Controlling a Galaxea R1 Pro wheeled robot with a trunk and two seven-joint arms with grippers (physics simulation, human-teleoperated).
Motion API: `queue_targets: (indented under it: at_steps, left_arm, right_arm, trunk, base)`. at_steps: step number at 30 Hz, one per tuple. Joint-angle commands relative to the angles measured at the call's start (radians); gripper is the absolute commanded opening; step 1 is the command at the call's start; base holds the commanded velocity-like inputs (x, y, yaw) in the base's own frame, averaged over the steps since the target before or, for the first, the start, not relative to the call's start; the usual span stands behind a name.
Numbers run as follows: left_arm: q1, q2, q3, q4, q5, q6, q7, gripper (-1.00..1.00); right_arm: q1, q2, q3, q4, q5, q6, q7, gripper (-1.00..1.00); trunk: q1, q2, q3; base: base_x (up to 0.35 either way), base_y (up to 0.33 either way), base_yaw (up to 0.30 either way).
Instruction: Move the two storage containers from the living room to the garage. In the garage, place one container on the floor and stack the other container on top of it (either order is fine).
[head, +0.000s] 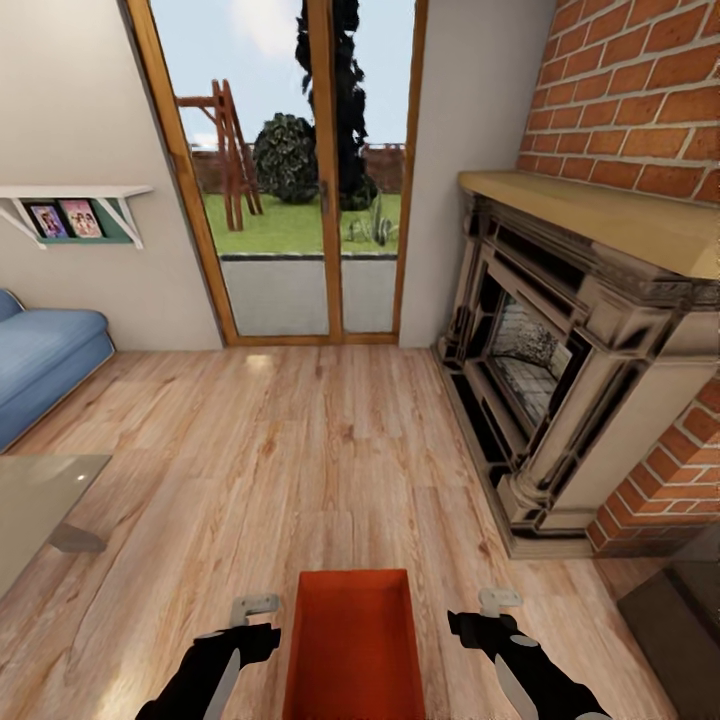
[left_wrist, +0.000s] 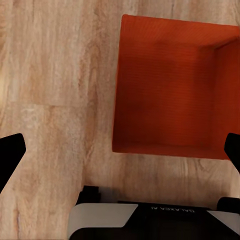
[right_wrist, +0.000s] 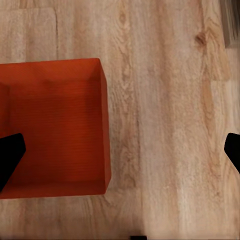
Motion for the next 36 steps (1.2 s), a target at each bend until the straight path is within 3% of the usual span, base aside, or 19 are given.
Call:
queue_targets:
  at_steps: [1, 16, 36]
  left_arm:
    - [0.000, -0.001, 0.003, -0.002, -0.003, 0.006, 0.000, 1.00]
    - [0.000, 0.000, 0.003, -0.002, -0.003, 0.007, -0.001, 1.00]
    - [0.000, 0.000, 0.003, -0.002, -0.003, 0.007, -0.002, 1.00]
  right_arm:
    - [0.000, -0.001, 0.007, -0.002, -0.010, 0.005, -0.001, 1.00]
    - [0.000, 0.000, 0.008, -0.002, -0.010, 0.003, -0.003, 1.00]
    - [0.000, 0.000, 0.009, -0.002, -0.009, 0.003, -0.002, 1.00]
  trunk:
    - [0.001, -0.002, -0.004]
    - [0.001, -0.002, -0.010]
    - [0.001, -0.002, -0.041]
  base:
    - [0.000, 0.000, -0.056]
    - [0.000, 0.000, -0.007]
    - [0.000, 0.000, 0.000]
